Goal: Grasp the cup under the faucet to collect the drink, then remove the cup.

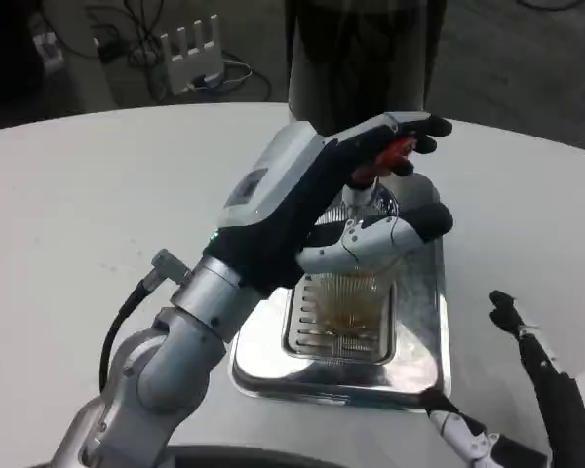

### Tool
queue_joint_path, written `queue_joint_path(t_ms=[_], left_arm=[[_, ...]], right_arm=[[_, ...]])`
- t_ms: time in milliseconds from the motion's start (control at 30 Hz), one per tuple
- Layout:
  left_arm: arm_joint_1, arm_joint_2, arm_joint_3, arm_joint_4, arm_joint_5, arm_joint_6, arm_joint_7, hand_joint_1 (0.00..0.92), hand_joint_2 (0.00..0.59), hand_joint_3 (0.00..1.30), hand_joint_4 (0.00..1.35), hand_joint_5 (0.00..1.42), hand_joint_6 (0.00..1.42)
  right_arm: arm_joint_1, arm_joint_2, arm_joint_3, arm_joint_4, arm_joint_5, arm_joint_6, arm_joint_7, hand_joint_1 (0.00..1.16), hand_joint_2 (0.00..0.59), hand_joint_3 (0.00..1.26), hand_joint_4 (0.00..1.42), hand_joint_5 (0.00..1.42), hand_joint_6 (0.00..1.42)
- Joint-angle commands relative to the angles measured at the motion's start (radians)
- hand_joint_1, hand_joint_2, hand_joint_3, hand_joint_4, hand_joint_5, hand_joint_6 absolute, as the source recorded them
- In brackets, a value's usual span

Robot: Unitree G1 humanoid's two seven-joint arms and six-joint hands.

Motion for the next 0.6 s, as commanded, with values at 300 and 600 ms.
queue_joint_path(t_ms=[300, 600], left_arm=[[0.032, 0.019, -0.013, 0.019, 0.025, 0.023, -0.004, 0.0, 0.096, 0.33, 0.33, 0.44, 0.44], [0.026, 0.023, -0.014, 0.036, 0.027, 0.02, 0.0, 0.0, 0.094, 0.33, 0.33, 0.44, 0.44]], right_arm=[[-0.151, 0.092, -0.002, 0.206, 0.174, -0.077, -0.106, 0.84, 0.151, 0.0, 0.02, 0.05, 0.13], [-0.223, 0.109, 0.024, 0.281, 0.177, -0.075, -0.186, 0.85, 0.144, 0.0, 0.02, 0.06, 0.16]])
